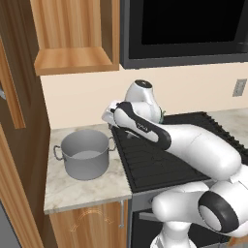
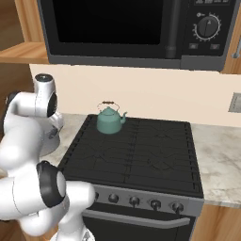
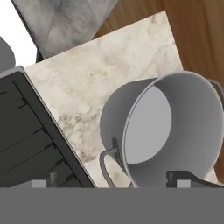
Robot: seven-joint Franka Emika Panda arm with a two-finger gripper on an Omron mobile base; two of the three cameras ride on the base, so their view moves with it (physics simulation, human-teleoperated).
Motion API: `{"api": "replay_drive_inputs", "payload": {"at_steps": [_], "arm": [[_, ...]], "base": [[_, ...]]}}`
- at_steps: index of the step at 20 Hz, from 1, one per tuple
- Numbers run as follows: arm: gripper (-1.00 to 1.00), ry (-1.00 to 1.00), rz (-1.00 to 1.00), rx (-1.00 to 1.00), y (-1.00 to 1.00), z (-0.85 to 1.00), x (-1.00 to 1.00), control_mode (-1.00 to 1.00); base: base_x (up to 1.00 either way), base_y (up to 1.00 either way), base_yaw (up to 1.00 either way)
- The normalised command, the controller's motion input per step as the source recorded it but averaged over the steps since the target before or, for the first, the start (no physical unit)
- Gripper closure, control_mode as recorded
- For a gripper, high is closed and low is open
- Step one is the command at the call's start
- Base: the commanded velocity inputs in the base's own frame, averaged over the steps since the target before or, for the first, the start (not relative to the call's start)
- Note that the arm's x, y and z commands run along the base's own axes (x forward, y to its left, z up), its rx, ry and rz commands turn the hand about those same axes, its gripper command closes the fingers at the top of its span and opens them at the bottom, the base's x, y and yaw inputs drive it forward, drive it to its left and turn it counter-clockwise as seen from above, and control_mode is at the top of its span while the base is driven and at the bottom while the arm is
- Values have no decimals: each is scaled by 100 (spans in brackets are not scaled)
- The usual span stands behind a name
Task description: Pick the kettle from the cabinet and place it on a stove burner. Then pick the pot from the counter and place it on another stove burner. Finally, turn both burners on.
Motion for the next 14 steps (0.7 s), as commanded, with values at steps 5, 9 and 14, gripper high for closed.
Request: {"api": "replay_drive_inputs", "payload": {"at_steps": [5, 9, 14], "arm": [[-100, 1, 5, -5, 24, -25, -3, -100], [-100, 0, 2, -6, 14, -24, -17, -100], [-100, 0, 0, -6, 12, -24, -16, -100]], "base": [[0, 0, 0], [0, 0, 0], [0, 0, 0]]}}
